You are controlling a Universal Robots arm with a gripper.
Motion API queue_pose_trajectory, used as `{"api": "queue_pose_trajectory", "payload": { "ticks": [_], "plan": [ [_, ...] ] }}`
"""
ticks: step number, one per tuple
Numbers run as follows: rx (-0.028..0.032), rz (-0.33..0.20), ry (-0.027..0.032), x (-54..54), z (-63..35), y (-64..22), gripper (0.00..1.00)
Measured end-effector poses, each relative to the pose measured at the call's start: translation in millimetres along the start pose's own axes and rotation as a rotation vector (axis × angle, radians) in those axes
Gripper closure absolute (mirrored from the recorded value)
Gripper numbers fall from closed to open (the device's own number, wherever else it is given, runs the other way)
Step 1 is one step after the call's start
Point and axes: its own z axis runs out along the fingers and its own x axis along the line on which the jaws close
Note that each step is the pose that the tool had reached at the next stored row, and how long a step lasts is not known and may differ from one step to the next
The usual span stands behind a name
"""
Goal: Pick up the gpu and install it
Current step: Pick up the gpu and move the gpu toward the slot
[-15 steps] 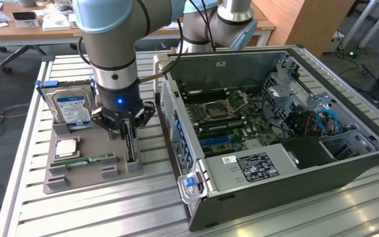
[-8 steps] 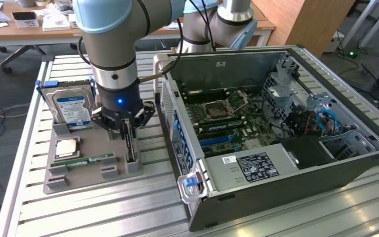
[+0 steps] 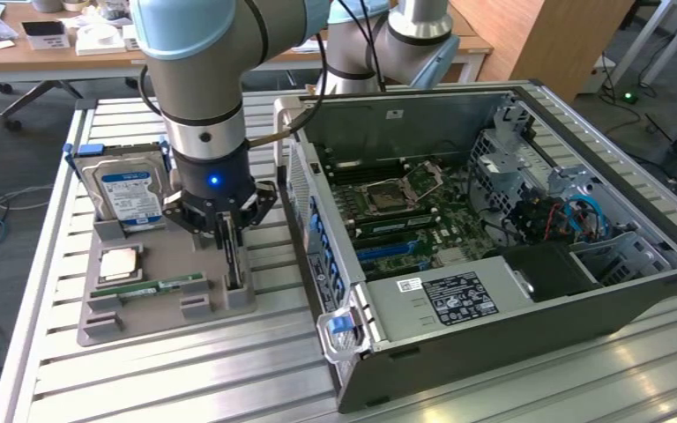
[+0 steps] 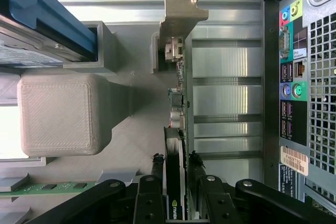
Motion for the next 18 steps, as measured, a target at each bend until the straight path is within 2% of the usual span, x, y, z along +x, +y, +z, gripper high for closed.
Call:
{"api": "queue_pose_trajectory", "payload": {
  "ticks": [2,18],
  "plan": [
    [0.0000,0.000,0.0003,0.1,-0.1,0.0,0.74],
    [-0.0002,-0.005,0.0002,0.0,0.0,0.0,0.74]
  ]
}}
